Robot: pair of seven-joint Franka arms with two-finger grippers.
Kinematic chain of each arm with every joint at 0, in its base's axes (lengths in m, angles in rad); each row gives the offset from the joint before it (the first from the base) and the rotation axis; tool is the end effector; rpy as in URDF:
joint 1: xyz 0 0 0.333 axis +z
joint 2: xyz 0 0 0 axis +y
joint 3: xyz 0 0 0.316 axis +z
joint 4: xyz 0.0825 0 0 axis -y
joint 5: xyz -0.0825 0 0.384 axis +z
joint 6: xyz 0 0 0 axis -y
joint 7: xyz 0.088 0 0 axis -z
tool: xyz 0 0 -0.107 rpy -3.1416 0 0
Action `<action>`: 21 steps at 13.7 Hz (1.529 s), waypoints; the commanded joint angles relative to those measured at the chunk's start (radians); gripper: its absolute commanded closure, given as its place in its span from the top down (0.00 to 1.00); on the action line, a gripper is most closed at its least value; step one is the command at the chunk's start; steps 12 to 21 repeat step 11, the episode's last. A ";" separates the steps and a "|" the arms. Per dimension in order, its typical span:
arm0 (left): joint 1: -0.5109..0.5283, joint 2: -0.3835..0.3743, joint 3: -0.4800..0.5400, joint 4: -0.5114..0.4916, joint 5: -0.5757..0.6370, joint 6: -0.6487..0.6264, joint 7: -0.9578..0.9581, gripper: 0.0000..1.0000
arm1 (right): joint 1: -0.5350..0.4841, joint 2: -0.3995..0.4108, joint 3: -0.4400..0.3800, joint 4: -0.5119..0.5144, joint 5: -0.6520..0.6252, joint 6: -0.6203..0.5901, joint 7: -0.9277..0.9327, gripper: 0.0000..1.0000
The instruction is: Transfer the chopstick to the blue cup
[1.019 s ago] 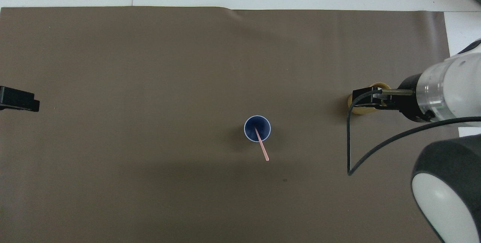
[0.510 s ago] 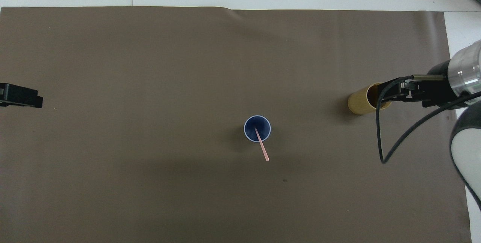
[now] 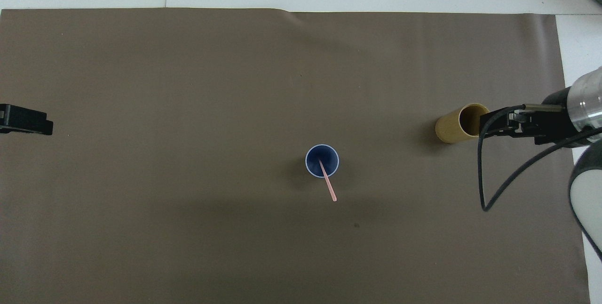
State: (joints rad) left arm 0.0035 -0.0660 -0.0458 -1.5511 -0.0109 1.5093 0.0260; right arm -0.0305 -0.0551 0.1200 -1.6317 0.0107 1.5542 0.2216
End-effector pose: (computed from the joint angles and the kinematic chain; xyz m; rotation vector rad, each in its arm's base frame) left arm 0.5270 -0.0245 0.6639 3.1314 -0.1081 0.0377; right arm 0.5327 0.0508 0.6242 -3.1340 0.2076 0.0364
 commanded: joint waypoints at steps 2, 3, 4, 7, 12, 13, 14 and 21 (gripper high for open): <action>-0.014 -0.018 0.015 -0.017 0.008 -0.001 0.005 1.00 | -0.005 -0.043 -0.008 -0.062 0.014 0.033 -0.028 1.00; -0.014 -0.020 0.015 -0.017 0.008 -0.017 0.005 1.00 | -0.005 -0.045 -0.008 -0.062 0.014 0.035 -0.030 1.00; -0.014 -0.020 0.015 -0.015 0.008 -0.027 0.003 1.00 | -0.005 -0.043 -0.008 -0.062 0.014 0.035 -0.033 1.00; -0.013 -0.020 0.015 -0.017 0.005 -0.035 0.000 1.00 | -0.005 -0.043 -0.008 -0.062 0.014 0.038 -0.051 1.00; -0.014 -0.026 0.015 -0.017 0.005 -0.063 0.011 1.00 | -0.003 -0.043 -0.008 -0.059 0.014 0.037 -0.053 1.00; -0.014 -0.026 0.015 -0.017 0.005 -0.063 0.011 1.00 | -0.003 -0.043 -0.008 -0.059 0.014 0.037 -0.053 1.00; -0.014 -0.026 0.015 -0.017 0.005 -0.063 0.011 1.00 | -0.003 -0.043 -0.008 -0.059 0.014 0.037 -0.053 1.00; -0.014 -0.026 0.015 -0.017 0.005 -0.063 0.011 1.00 | -0.003 -0.043 -0.008 -0.059 0.014 0.037 -0.053 1.00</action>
